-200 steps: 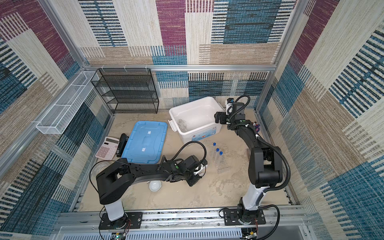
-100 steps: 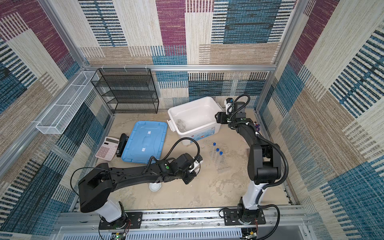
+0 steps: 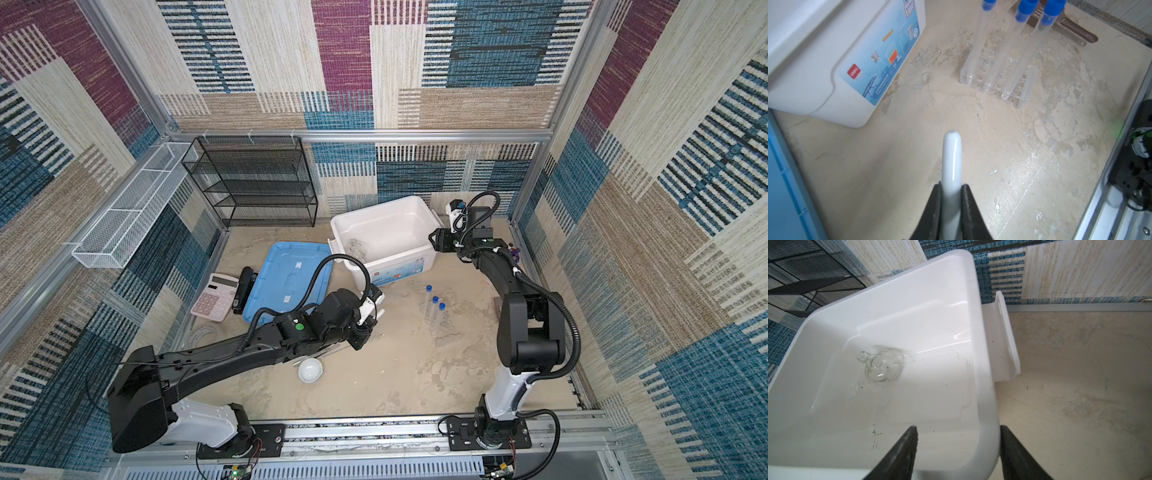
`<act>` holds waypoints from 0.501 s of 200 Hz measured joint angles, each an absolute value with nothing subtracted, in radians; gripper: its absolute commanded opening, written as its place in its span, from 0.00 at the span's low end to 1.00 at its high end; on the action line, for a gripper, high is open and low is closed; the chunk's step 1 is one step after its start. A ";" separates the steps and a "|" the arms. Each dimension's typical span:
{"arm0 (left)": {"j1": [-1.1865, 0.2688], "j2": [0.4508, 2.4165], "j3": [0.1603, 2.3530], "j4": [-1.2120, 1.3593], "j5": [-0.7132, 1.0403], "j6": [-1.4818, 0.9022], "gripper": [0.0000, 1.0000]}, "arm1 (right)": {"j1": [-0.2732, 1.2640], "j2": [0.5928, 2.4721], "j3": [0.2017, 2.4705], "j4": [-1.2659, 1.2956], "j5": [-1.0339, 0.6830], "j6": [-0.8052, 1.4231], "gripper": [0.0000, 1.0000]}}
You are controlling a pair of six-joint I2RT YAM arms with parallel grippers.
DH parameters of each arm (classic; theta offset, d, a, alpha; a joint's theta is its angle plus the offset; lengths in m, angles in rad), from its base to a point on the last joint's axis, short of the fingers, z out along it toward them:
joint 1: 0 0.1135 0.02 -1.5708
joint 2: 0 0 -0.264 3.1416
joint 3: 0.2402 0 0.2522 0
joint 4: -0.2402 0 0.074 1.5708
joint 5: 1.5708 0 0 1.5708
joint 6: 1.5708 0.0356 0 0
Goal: Organize the chemistry lab equipment
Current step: 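Lift the white pestle with the left gripper and carry it toward the bin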
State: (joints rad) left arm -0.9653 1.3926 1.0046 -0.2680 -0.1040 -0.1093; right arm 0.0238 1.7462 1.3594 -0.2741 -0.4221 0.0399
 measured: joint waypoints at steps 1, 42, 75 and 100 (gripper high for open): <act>-0.964 1.391 1.005 -0.269 -0.104 -0.109 0.07 | 0.024 1.745 1.358 -0.276 -0.423 0.040 0.64; -0.892 1.348 1.080 -0.322 -0.124 -0.097 0.07 | 0.024 1.716 1.319 -0.293 -0.457 0.044 0.63; -0.828 1.372 1.185 -0.364 -0.123 -0.075 0.07 | 0.024 1.703 1.308 -0.310 -0.480 0.051 0.62; -0.782 1.425 1.279 -0.379 -0.097 -0.052 0.07 | 0.024 1.679 1.294 -0.330 -0.506 0.051 0.64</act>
State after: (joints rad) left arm -0.7822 1.4254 1.2793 -0.3794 -0.0967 -0.0525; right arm 0.0238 1.6787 1.2938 -0.3302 -0.5060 0.0513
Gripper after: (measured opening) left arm 0.177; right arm 0.627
